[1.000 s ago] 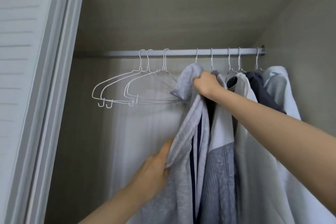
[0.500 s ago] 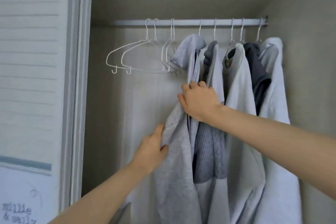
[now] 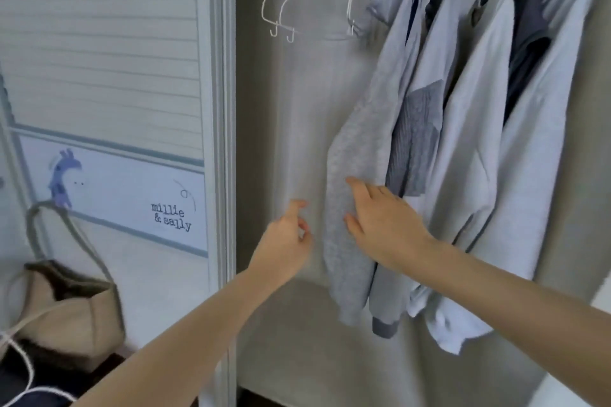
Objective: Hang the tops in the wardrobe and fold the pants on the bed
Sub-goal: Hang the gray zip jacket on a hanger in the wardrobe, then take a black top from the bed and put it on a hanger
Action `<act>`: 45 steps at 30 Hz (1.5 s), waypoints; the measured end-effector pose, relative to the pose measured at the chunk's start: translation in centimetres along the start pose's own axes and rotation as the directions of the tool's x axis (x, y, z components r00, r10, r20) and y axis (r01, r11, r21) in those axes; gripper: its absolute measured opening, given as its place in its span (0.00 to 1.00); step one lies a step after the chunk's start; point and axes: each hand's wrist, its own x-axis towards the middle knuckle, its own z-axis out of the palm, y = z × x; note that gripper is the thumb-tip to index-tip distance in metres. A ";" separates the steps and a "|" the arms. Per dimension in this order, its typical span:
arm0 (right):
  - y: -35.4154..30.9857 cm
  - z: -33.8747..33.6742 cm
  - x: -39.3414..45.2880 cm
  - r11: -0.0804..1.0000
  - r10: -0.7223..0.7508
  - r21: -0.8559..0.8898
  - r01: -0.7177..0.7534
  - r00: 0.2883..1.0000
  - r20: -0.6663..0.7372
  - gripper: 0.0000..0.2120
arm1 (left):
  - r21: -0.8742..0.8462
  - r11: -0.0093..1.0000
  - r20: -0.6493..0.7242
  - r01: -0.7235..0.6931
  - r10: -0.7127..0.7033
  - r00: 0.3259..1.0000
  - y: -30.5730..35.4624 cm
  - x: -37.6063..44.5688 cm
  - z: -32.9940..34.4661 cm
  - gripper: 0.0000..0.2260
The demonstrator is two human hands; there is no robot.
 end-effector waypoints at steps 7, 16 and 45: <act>-4.1 4.0 -7.8 0.940 -0.087 0.337 0.059 0.994 0.067 0.25 | 0.091 0.965 -0.046 0.248 -0.244 0.969 -1.7 -13.7 -3.4 0.13; -10.6 6.1 -22.2 0.647 -0.436 0.714 0.268 0.898 0.059 0.22 | 0.007 0.746 -0.416 0.666 -0.604 0.680 5.2 -37.5 -3.3 0.09; -21.2 -12.8 -88.9 -0.405 -0.845 0.885 0.230 -0.463 -0.267 0.17 | -0.910 -0.035 -0.397 0.412 -0.206 -0.894 53.1 -98.9 26.9 0.06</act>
